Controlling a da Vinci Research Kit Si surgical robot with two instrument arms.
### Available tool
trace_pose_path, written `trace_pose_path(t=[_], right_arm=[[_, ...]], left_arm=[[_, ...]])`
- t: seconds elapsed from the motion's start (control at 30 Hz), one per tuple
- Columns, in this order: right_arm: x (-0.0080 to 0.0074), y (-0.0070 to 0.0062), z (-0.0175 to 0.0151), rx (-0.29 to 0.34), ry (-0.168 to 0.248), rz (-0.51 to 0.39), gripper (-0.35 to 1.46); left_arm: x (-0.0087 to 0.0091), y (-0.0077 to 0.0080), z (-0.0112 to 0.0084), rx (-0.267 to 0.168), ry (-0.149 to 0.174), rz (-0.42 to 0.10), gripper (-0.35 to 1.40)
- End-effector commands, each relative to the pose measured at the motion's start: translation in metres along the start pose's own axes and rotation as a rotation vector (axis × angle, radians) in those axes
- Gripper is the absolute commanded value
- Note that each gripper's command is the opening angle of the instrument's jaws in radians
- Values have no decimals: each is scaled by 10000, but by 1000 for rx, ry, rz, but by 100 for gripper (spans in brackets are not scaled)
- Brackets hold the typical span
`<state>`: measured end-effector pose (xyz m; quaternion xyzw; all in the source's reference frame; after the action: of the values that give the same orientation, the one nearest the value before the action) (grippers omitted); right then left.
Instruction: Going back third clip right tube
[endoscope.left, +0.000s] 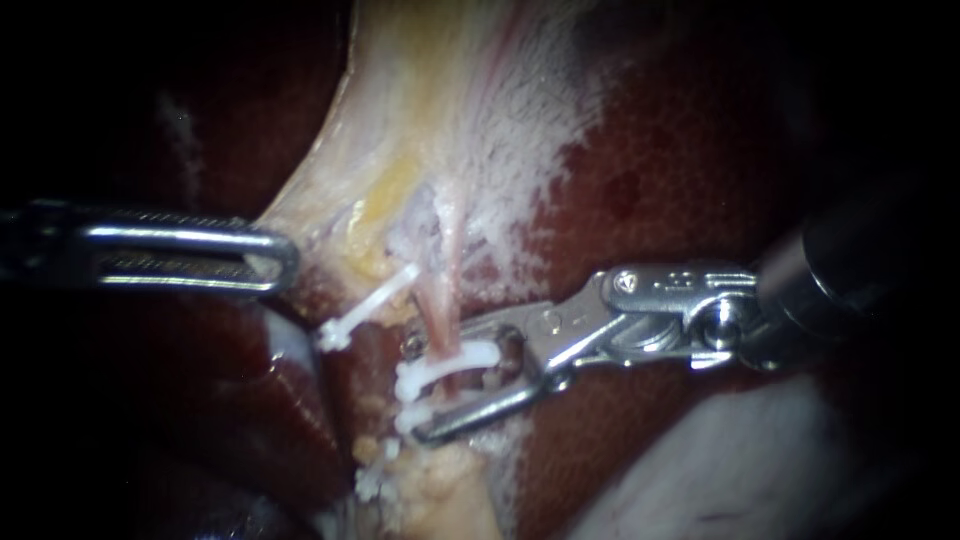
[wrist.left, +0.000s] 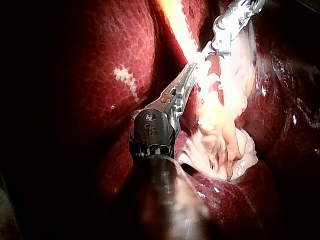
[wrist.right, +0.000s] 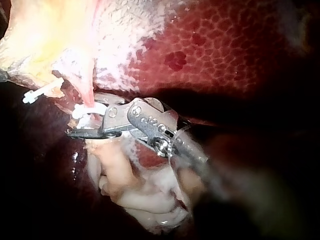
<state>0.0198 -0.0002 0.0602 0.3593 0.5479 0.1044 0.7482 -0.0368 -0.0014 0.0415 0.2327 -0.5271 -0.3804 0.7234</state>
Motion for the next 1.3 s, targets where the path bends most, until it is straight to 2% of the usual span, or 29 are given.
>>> trace_pose_path(t=[0.03, 0.2, 0.33, 0.53, 0.8, 1.3], right_arm=[[1, 0, -3, -6, 1, -5, 57], [5, 0, -21, -30, 10, -40, 58], [7, -3, -40, -88, 23, -71, 60], [4, -14, -73, -148, 34, -98, 60], [6, -23, -106, -173, 35, -121, 60], [4, -38, -120, -154, 34, -127, 60]], left_arm=[[0, 0, 0, 0, 0, 0, -35], [0, 0, 0, 0, 0, 0, -35], [0, 0, 0, 0, 0, 0, -35], [0, 0, 0, 0, 0, 0, -35], [0, 0, 0, 0, 0, 0, -35], [4, 6, 0, 2, 0, 2, -35]])
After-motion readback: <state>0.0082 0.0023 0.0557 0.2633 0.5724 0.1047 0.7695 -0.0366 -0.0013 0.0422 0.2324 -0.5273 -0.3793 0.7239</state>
